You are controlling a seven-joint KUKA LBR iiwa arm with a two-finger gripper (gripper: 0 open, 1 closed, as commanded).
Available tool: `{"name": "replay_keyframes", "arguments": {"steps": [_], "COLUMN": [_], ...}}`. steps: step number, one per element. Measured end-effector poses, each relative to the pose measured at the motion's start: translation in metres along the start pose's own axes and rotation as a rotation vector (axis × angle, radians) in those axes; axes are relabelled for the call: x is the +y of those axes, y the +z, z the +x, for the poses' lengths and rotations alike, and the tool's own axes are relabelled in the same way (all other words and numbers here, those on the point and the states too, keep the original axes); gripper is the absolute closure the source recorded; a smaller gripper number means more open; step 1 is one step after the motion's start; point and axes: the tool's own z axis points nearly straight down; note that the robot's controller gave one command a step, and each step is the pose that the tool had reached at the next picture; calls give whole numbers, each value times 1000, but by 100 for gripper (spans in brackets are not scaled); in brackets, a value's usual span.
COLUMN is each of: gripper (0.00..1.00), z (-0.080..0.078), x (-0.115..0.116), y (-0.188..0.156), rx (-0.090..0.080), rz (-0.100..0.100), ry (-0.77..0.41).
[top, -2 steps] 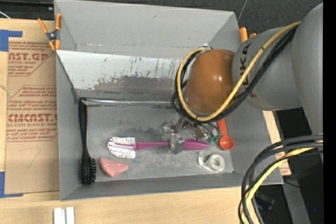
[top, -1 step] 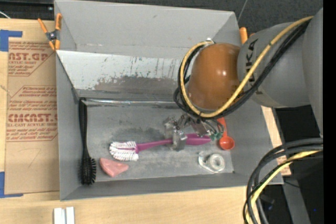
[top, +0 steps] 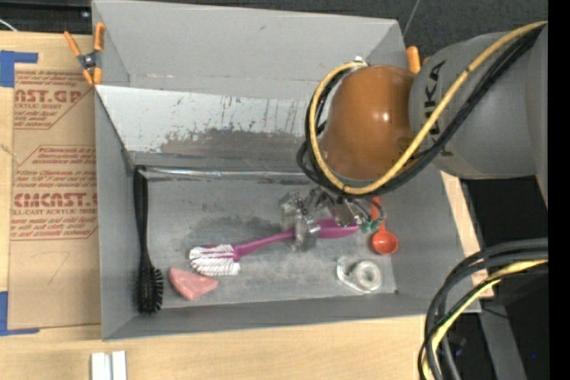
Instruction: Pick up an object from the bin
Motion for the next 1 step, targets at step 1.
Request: {"name": "replay_keyframes", "arguments": {"steps": [1], "gripper": [100], "z": [1], "x": [1], "y": [-18], "rx": [7], "rz": [-2], "ry": [0]}}
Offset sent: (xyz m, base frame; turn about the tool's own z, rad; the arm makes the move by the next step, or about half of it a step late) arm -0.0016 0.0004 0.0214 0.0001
